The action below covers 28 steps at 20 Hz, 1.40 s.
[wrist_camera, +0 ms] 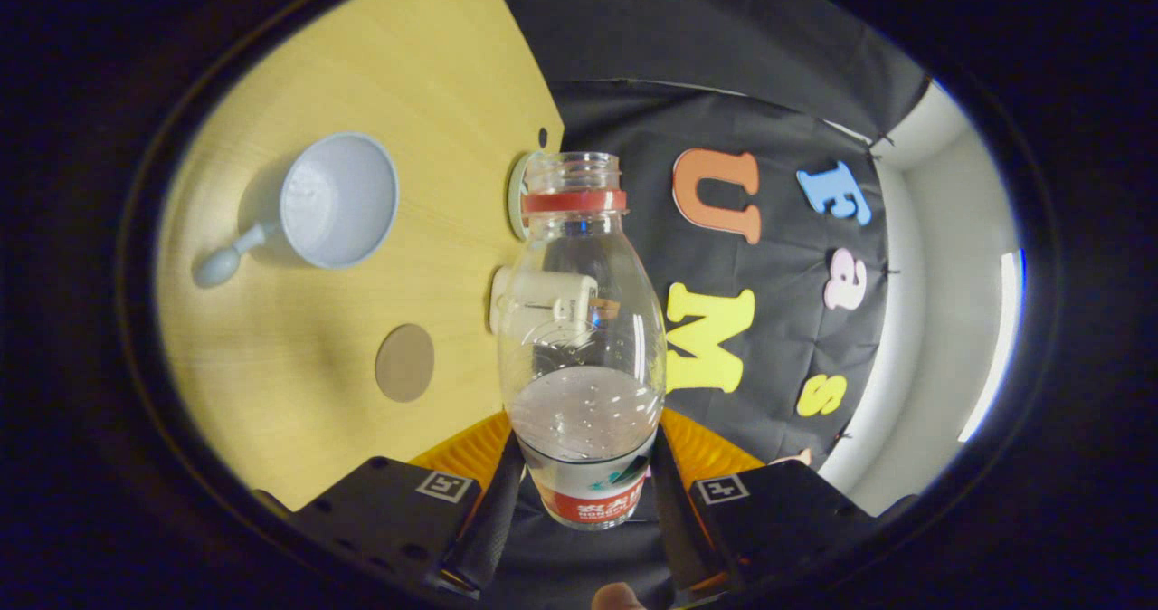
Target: Take the bottle from table, then pour the juice into the cup, finally place the bottle on the coaster
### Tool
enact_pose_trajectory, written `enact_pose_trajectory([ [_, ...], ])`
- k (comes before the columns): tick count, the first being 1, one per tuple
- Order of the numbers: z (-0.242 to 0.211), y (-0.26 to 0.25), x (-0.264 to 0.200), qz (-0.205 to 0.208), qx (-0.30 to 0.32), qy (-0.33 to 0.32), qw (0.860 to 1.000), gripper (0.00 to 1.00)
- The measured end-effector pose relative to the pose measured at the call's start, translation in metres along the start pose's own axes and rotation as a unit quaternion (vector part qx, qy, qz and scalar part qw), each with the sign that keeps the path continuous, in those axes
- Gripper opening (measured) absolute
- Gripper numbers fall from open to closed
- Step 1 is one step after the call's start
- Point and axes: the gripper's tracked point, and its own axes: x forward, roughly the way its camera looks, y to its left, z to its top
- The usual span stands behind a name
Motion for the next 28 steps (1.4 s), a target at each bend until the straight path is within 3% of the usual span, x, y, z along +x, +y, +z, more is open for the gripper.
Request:
enact_pose_trajectory([
  [3, -0.008, 0.007, -0.011, 0.032, 0.140, -0.006, 0.990, 0.75],
  [6, -0.015, 0.002, -0.026, 0.056, 0.275, -0.017, 0.960, 0.75],
  [9, -0.020, -0.011, -0.043, 0.064, 0.370, -0.044, 0.926, 0.75],
  [12, -0.030, -0.025, -0.056, 0.063, 0.462, -0.071, 0.882, 0.75],
  [15, -0.038, -0.041, -0.062, 0.081, 0.559, -0.098, 0.819, 0.75],
  [17, -0.047, -0.047, -0.059, 0.090, 0.596, -0.099, 0.791, 0.75],
  [20, -0.065, -0.054, -0.045, 0.092, 0.620, -0.102, 0.773, 0.75],
  [24, -0.072, -0.059, -0.012, 0.113, 0.665, -0.108, 0.730, 0.75],
  [28, -0.059, -0.049, 0.028, 0.142, 0.684, -0.106, 0.708, 0.75],
])
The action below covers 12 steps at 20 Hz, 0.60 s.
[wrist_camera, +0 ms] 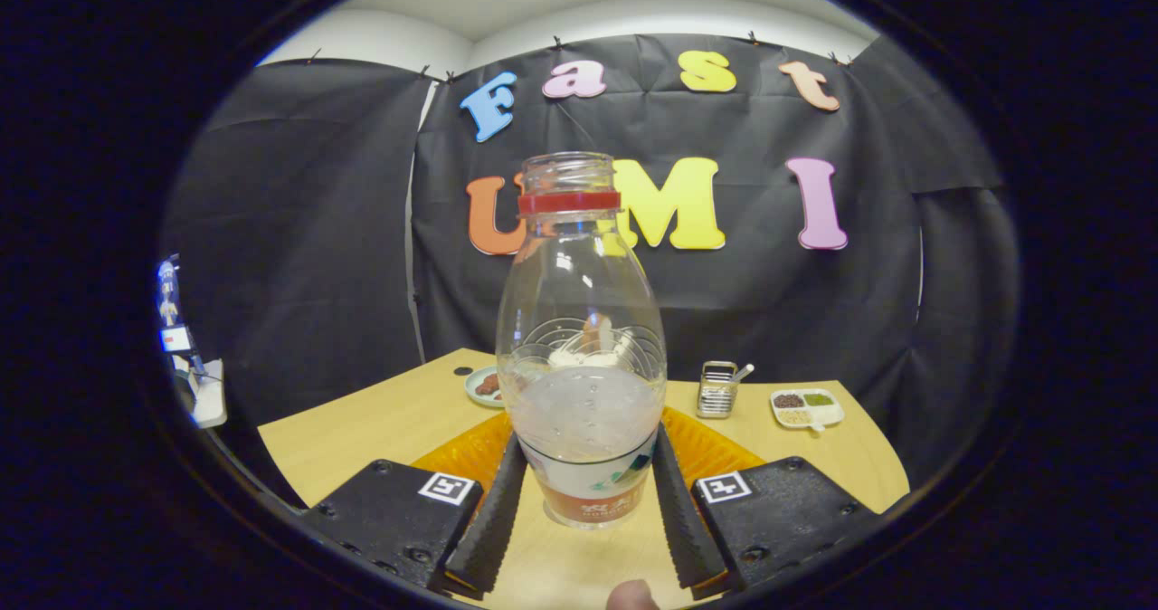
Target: Take the bottle from table, then pour the juice into the cup, finally place the bottle on the coaster
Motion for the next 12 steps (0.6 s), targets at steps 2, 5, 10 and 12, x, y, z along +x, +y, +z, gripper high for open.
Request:
enact_pose_trajectory([
  [2, -0.007, 0.000, 0.020, 0.001, -0.003, 0.004, 1.000, 0.75],
  [5, -0.024, 0.007, 0.051, 0.010, -0.001, 0.015, 1.000, 0.76],
  [10, -0.058, 0.017, 0.084, 0.013, -0.012, 0.034, 0.999, 0.77],
  [12, -0.072, 0.019, 0.097, 0.016, -0.015, 0.040, 0.999, 0.78],
])
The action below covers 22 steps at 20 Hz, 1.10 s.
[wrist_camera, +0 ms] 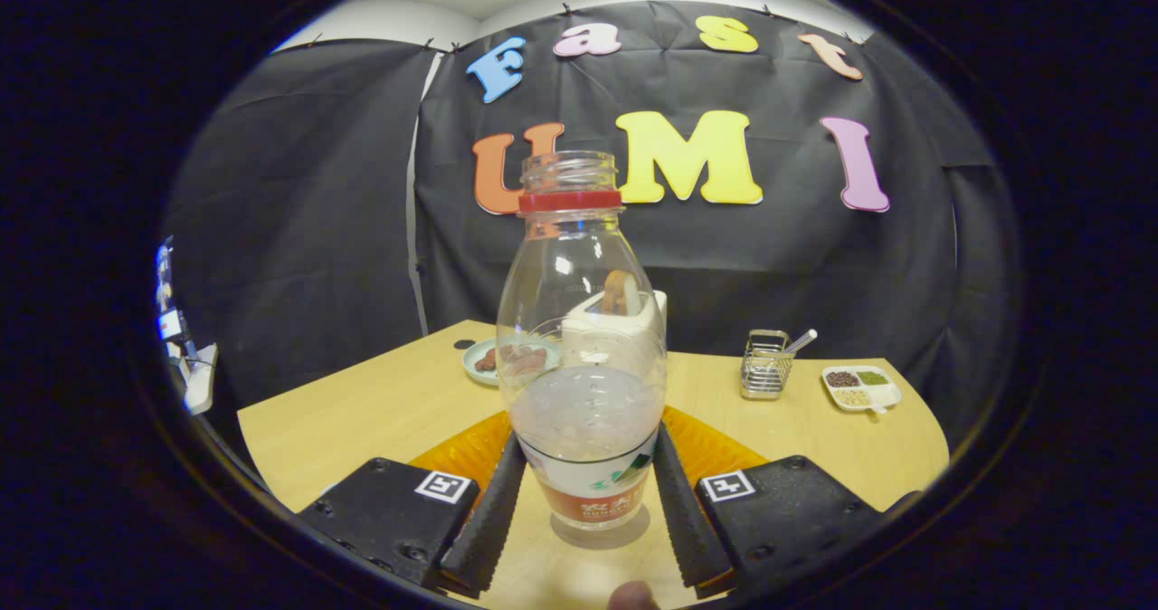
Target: Take the bottle from table, then pour the juice into the cup, finally place the bottle on the coaster
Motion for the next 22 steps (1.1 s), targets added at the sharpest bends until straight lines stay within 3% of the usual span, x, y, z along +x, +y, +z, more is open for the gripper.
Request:
enact_pose_trajectory([
  [10, -0.057, -0.013, 0.042, -0.009, -0.004, 0.036, 0.999, 0.80],
  [18, -0.067, -0.023, 0.045, -0.016, -0.001, 0.037, 0.999, 0.82],
  [22, -0.048, -0.025, 0.034, -0.025, -0.008, 0.012, 1.000, 0.94],
])
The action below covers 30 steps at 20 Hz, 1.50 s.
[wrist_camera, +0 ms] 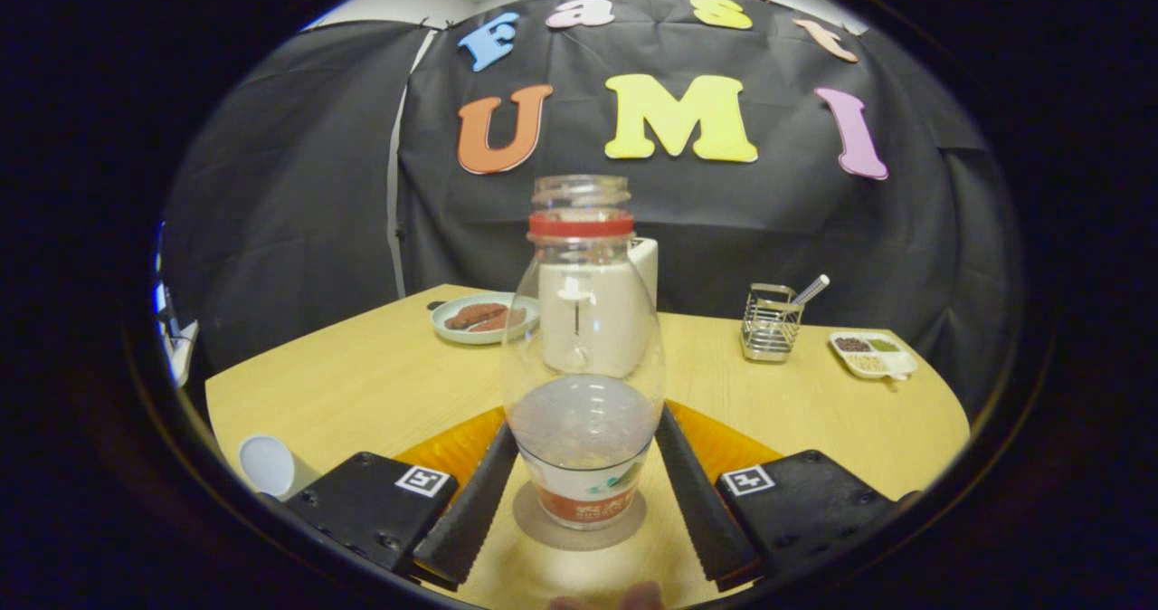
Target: Take the bottle from table, then pour the juice into the cup, finally place the bottle on the coaster
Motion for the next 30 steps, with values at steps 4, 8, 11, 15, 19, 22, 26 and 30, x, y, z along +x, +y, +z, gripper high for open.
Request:
enact_pose_trajectory([
  [4, 0.036, 0.000, -0.025, -0.008, 0.018, -0.036, 0.999, 0.99],
  [8, 0.082, 0.000, -0.072, -0.015, 0.032, -0.075, 0.997, 1.00],
  [11, 0.121, -0.002, -0.124, -0.051, 0.022, -0.109, 0.992, 1.00],
  [15, 0.162, 0.005, -0.205, -0.092, 0.004, -0.155, 0.984, 1.00],
  [19, 0.161, 0.016, -0.271, -0.119, 0.009, -0.160, 0.980, 1.00],
  [22, 0.149, 0.022, -0.304, -0.122, 0.005, -0.158, 0.980, 1.00],
  [26, 0.133, 0.025, -0.339, -0.143, 0.012, -0.163, 0.976, 1.00],
  [30, 0.114, 0.036, -0.348, -0.144, 0.005, -0.149, 0.978, 1.00],
])
